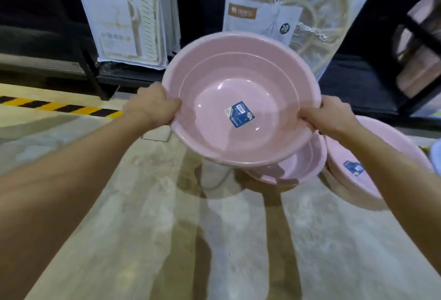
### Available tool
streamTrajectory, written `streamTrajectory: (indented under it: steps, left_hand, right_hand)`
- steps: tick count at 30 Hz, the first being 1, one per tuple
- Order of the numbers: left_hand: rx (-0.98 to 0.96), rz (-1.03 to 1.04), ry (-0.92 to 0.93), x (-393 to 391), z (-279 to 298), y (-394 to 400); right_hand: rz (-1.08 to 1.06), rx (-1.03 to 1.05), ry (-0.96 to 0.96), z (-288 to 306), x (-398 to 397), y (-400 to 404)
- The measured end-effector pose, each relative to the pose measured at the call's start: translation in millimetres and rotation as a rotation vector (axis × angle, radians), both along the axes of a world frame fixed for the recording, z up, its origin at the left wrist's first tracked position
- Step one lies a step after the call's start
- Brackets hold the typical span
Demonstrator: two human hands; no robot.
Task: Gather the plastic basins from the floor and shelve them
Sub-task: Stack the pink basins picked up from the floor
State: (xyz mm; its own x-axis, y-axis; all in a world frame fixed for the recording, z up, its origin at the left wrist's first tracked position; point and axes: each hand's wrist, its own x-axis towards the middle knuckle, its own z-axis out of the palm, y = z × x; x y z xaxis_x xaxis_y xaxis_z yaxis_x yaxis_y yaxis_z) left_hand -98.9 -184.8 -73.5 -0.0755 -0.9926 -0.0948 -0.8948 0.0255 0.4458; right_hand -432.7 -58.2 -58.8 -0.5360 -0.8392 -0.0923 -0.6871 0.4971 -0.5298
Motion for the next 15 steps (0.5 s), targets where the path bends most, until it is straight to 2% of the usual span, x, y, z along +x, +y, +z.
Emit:
streamTrajectory:
  steps: [4,6,15]
  left_hand:
    - [0.053,-0.066,0.058,-61,-3,-4]
    - [0.06,-0.095,0.03,-82,-15,-4]
    - [0.11,-0.168,-0.089,-131,-93,-15]
  right_hand:
    - [-0.114,0.019,0.015,0,-45,18]
    - [-0.137,0.037,0.013,-10,-62,25]
    - [-0.209,0.196,0.011,-91,-107,24]
